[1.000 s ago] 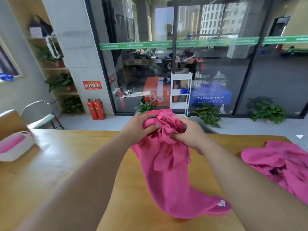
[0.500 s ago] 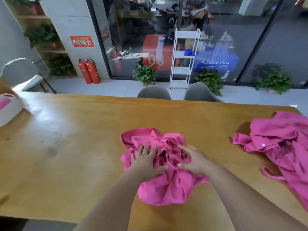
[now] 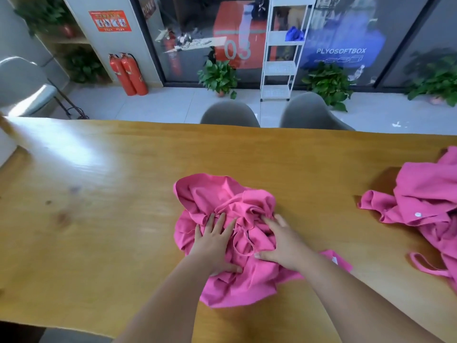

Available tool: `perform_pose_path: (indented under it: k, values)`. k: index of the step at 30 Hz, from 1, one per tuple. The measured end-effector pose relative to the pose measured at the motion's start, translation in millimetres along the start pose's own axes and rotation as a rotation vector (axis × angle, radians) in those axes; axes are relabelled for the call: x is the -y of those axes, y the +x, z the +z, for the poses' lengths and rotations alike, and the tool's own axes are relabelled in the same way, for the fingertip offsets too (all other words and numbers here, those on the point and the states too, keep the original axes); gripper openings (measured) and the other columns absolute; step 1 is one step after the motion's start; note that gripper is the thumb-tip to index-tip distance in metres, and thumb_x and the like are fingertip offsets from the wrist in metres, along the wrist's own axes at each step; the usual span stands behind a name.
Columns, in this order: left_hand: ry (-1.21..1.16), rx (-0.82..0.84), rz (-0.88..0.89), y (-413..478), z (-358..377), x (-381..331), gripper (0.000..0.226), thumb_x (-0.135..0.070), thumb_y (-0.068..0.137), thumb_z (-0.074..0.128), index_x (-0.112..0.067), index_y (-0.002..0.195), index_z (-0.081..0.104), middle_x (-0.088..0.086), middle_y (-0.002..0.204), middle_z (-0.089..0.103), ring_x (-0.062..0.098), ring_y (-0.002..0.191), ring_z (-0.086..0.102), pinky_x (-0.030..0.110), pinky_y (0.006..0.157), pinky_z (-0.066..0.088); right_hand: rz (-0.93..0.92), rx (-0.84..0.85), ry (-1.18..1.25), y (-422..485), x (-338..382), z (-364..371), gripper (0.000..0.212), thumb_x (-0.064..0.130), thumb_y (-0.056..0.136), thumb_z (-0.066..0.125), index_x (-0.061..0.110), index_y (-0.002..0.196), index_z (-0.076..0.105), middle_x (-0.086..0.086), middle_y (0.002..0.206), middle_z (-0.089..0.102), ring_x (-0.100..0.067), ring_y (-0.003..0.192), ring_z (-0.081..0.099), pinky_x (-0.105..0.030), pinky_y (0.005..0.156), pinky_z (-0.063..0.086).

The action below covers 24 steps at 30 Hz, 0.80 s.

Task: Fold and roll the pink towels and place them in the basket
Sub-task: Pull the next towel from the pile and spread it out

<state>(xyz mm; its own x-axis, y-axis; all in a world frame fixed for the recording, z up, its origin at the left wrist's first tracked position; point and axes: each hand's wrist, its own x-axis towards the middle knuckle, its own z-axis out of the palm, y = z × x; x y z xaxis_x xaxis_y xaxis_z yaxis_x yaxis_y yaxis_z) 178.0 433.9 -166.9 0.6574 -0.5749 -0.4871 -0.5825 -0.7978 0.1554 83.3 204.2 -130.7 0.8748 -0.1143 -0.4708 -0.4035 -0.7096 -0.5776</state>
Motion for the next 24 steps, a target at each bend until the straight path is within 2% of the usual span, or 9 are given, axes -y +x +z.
perform_pose_path:
  k: [3,5,8,10,13,16,19,21,24]
  values:
    - [0.019,-0.002,0.033,5.8,-4.7,13.9,0.145,-0.084,0.063,0.077,-0.04,0.163,-0.018,-0.003,0.174,-0.023,0.031,0.159,-0.024,0.069,0.126,-0.001,0.016,-0.067,-0.046,10.2,4.6,17.1,0.124,0.072,0.066,0.085,0.039,0.165,0.017,0.007,0.167,0.015,-0.028,0.147,0.041,-0.045,0.119,0.041]
    - [0.035,-0.014,0.05,8.5,-7.1,26.7,0.144,-0.082,0.063,0.079,-0.042,0.163,-0.017,-0.004,0.174,-0.021,0.029,0.16,-0.023,0.067,0.127,-0.002,0.043,-0.075,-0.056,16.6,10.8,26.8,0.125,0.075,0.066,0.082,0.039,0.165,0.014,0.003,0.169,0.011,-0.031,0.15,0.037,-0.048,0.12,0.04]
    - [0.082,-0.021,0.078,10.5,-11.3,50.3,0.142,-0.078,0.065,0.082,-0.044,0.164,-0.013,-0.005,0.175,-0.018,0.028,0.161,-0.021,0.065,0.127,-0.003,0.08,-0.048,-0.025,20.0,29.7,34.7,0.125,0.075,0.069,0.081,0.037,0.167,0.012,-0.001,0.171,0.007,-0.034,0.152,0.032,-0.048,0.123,0.036]
    - [0.139,-0.045,0.107,11.6,-18.0,68.2,0.14,-0.075,0.067,0.083,-0.045,0.164,-0.013,-0.005,0.176,-0.016,0.029,0.161,-0.019,0.064,0.128,-0.004,0.094,-0.056,0.009,21.3,45.5,43.0,0.125,0.078,0.067,0.08,0.037,0.166,0.015,0.0,0.167,0.012,-0.033,0.15,0.036,-0.045,0.122,0.037]
    - [0.232,-0.095,0.134,12.6,-29.4,99.7,0.134,-0.066,0.073,0.084,-0.044,0.164,-0.011,-0.006,0.176,-0.013,0.029,0.161,-0.019,0.061,0.128,-0.006,0.16,-0.046,0.081,24.6,75.3,59.2,0.125,0.079,0.069,0.079,0.035,0.167,0.014,-0.002,0.169,0.008,-0.032,0.15,0.037,-0.043,0.124,0.035]
    - [0.289,-0.159,0.134,5.6,-36.0,137.2,0.123,-0.046,0.083,0.083,-0.043,0.165,-0.01,-0.006,0.176,-0.014,0.028,0.158,-0.028,0.059,0.128,-0.012,0.205,-0.04,0.148,27.9,112.3,77.9,0.128,0.085,0.065,0.075,0.033,0.167,0.017,-0.005,0.167,0.012,-0.032,0.15,0.036,-0.042,0.124,0.034]
    - [0.283,-0.244,0.141,-6.5,-44.3,180.9,0.094,-0.032,0.099,0.061,-0.043,0.167,-0.003,-0.005,0.177,-0.007,0.03,0.158,-0.026,0.058,0.128,-0.014,0.238,-0.04,0.186,35.9,151.0,99.0,0.131,0.096,0.059,0.061,0.029,0.166,0.025,-0.009,0.162,0.022,-0.032,0.149,0.038,-0.041,0.124,0.034]
    - [0.307,-0.252,0.113,-17.5,-52.4,210.6,0.081,-0.027,0.106,0.048,-0.044,0.167,-0.003,-0.006,0.177,-0.007,0.031,0.159,-0.025,0.057,0.129,-0.01,0.241,-0.02,0.173,40.2,178.9,115.2,0.118,0.095,0.069,0.054,0.027,0.164,0.032,-0.014,0.161,0.029,-0.033,0.146,0.043,-0.04,0.122,0.037]
    - [0.315,-0.239,0.033,-34.0,-64.6,254.7,0.082,-0.018,0.107,0.047,-0.042,0.167,-0.004,-0.004,0.176,-0.008,0.032,0.16,-0.019,0.057,0.13,-0.004,0.227,0.009,0.062,40.9,219.9,134.5,0.08,0.076,0.095,0.05,0.03,0.161,0.04,-0.015,0.153,0.044,-0.035,0.135,0.055,-0.039,0.111,0.047]
